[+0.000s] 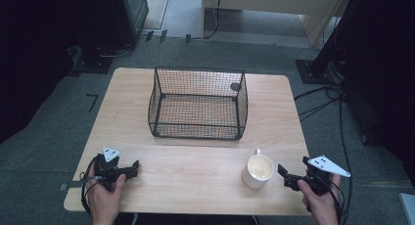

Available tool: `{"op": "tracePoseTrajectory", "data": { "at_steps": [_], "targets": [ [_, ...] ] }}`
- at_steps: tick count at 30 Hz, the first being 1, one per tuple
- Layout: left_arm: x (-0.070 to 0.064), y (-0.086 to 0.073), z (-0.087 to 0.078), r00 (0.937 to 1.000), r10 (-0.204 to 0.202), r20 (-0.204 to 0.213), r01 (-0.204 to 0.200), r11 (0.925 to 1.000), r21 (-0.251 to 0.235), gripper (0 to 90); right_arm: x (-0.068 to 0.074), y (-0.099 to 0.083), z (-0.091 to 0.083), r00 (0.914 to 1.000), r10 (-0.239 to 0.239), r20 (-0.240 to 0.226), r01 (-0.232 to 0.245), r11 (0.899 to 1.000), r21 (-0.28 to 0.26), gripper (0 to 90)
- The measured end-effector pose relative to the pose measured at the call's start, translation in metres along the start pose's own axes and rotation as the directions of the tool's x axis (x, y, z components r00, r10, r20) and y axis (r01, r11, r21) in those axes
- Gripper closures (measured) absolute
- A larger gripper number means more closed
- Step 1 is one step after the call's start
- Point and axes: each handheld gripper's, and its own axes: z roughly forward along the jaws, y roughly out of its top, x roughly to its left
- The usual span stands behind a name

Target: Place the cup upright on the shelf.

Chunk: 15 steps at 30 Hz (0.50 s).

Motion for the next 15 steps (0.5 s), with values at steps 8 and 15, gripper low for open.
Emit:
{"op": "tracePoseTrajectory", "data": {
  "at_steps": [8, 15],
  "targets": [
    [0.000, 0.000, 0.000, 1.0000, 0.000, 0.000, 0.000, 1.0000, 0.000, 0.0, 0.030, 0.011, -0.003, 0.9984, -0.029, -0.048, 0.027, 0.999, -0.047, 0.0],
    [0.000, 0.000, 0.000, 1.0000, 0.000, 0.000, 0.000, 1.0000, 0.000, 0.0, 0.047, 0.009, 0.007, 0.9956, -0.045, -0.082, 0.042, 0.998, -0.039, 0.0]
  ]
}}
